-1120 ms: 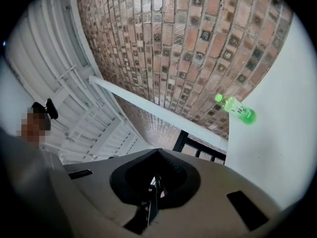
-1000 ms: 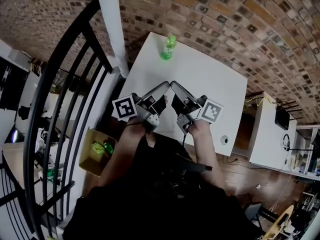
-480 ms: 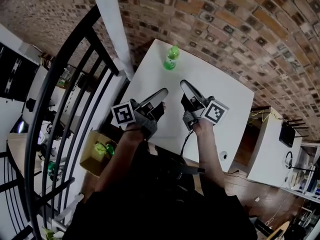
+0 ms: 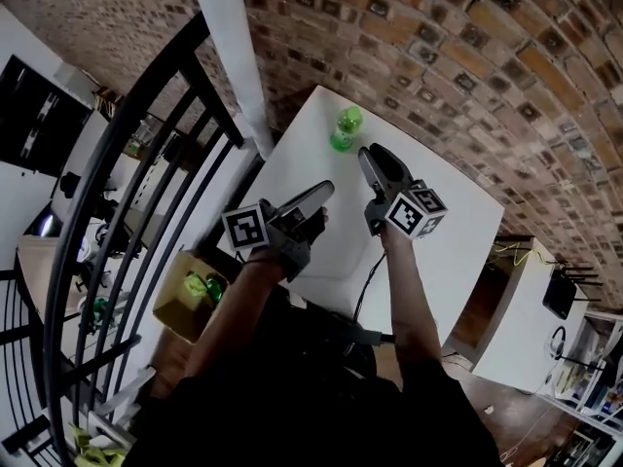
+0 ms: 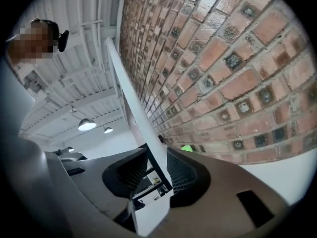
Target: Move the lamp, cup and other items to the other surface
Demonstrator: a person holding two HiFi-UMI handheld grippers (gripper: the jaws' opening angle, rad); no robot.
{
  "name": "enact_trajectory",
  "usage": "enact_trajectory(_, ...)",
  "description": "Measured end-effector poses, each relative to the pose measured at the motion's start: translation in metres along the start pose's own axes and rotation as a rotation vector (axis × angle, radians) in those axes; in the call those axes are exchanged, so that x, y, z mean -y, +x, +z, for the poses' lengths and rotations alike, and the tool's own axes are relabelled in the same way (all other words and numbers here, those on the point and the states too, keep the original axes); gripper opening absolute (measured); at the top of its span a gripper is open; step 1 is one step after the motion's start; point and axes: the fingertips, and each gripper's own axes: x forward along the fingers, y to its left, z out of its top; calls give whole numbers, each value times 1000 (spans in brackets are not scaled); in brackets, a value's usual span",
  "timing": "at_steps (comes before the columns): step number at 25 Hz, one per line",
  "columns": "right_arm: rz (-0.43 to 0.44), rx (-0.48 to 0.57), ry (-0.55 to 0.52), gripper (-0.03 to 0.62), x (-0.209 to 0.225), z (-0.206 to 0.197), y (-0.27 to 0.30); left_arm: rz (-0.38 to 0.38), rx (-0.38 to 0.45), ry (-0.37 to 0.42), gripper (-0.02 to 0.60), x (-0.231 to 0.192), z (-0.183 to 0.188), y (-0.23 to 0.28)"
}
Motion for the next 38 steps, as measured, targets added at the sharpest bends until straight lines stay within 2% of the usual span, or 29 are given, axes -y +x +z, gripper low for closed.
enact_trajectory(4, -31, 11, -115, 177, 16, 6, 23, 14, 17, 2, 6, -4, 9, -1)
enact_trajectory(9, -93, -52, -292, 235, 41, 1, 56, 28, 30, 5, 6, -10, 16, -3)
enact_trajectory(13, -113, -102, -390, 246, 53, -3, 82, 34, 44, 7, 6, -13, 23, -4)
enact_trajectory(23, -141, -191, -452, 247, 69, -26, 117, 59, 65, 0, 6, -21, 35, -16)
enact_trajectory(33, -153, -223, -499, 192, 75, -34, 121, 57, 65, 7, 6, -20, 35, -16)
enact_trajectory(38, -161, -209, -475, 184, 73, -32, 112, 55, 58, 3, 6, -20, 34, -17)
